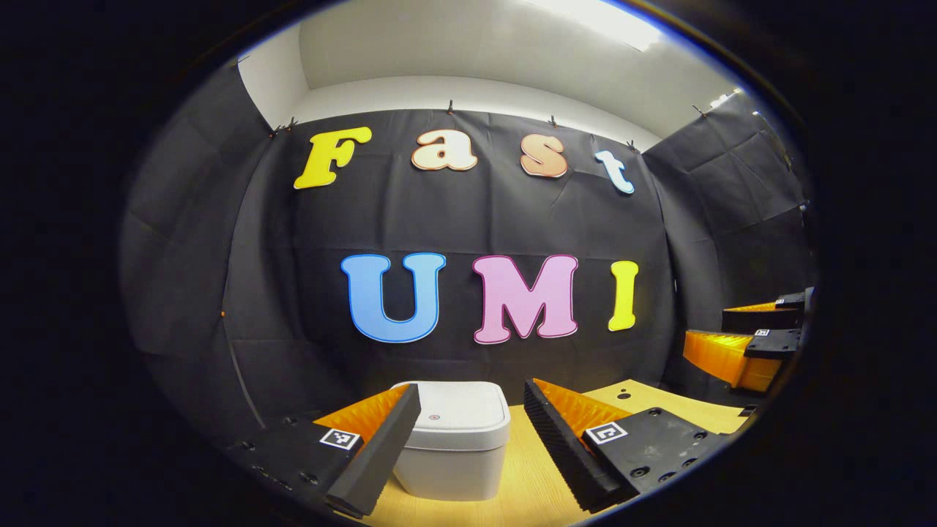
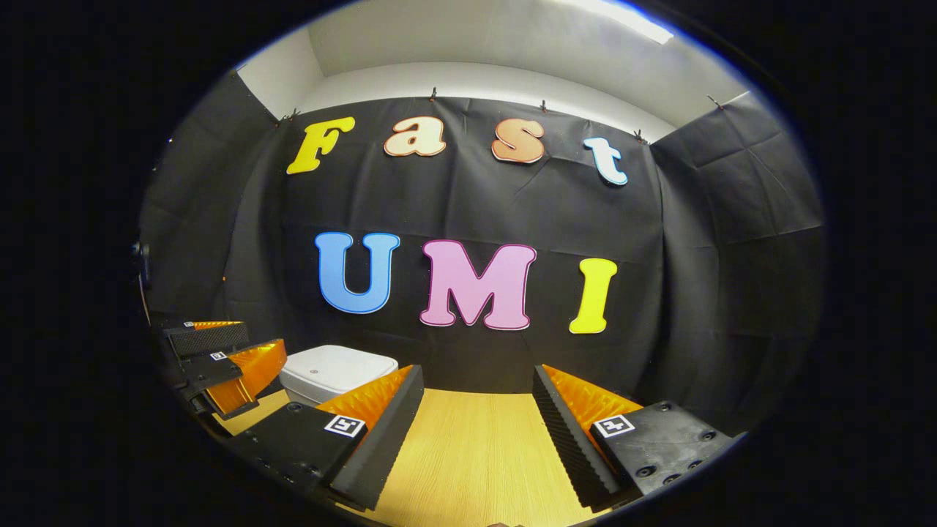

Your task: Press the lid of the desktop garbage bin to open it, pick up the crumpled paper on the desktop and throw it into the bin, then pick up the pop can on the desktop and drop it into the bin, and finally close the garbage bin lid.

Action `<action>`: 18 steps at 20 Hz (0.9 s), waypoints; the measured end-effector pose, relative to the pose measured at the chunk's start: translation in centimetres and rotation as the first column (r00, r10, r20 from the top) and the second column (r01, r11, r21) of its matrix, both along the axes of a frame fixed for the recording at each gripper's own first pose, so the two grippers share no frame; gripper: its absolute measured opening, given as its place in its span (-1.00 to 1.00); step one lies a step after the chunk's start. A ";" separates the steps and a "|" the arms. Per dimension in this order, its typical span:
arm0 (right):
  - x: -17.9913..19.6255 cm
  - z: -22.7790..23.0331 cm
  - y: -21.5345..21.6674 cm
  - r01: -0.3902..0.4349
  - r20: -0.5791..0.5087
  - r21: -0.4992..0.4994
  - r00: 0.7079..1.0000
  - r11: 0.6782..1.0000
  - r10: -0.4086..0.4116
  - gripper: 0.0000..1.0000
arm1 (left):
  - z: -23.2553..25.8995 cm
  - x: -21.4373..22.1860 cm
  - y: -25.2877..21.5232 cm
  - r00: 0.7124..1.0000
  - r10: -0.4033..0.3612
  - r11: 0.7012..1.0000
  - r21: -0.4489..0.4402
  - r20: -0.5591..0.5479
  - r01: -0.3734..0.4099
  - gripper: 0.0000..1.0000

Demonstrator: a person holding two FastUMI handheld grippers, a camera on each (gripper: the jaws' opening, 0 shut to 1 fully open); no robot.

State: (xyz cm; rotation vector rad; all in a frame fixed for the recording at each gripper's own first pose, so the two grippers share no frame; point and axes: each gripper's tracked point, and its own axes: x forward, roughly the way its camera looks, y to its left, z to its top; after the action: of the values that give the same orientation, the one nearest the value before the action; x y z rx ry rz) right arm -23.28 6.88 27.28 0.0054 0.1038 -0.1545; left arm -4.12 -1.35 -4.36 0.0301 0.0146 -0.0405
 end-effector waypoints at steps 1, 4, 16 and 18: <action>0.1 0.0 0.1 -0.003 -0.001 -0.009 1.000 1.000 0.003 0.94 | -0.1 0.0 -0.2 1.000 -0.006 1.000 -0.006 -0.001 0.006 0.91; 0.4 0.3 0.4 -0.015 0.007 -0.038 1.000 0.999 0.016 0.94 | -0.9 0.0 -0.7 1.000 -0.017 1.000 -0.021 -0.021 0.017 0.92; 2.3 -0.3 0.1 -0.106 0.012 0.014 0.994 0.994 0.105 0.93 | -0.5 0.8 -2.7 1.000 -0.001 0.998 0.056 -0.031 0.002 0.91; 2.7 -0.4 -0.8 -0.124 0.002 0.024 0.992 0.992 0.124 0.92 | -0.6 0.8 -3.8 0.999 -0.004 0.998 0.060 -0.032 0.006 0.91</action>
State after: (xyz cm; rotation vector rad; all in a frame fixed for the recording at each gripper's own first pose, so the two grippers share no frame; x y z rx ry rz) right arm -20.63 6.13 26.88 0.0230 0.1053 -0.0288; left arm -3.28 -5.14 -4.91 0.0893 0.0473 -0.0452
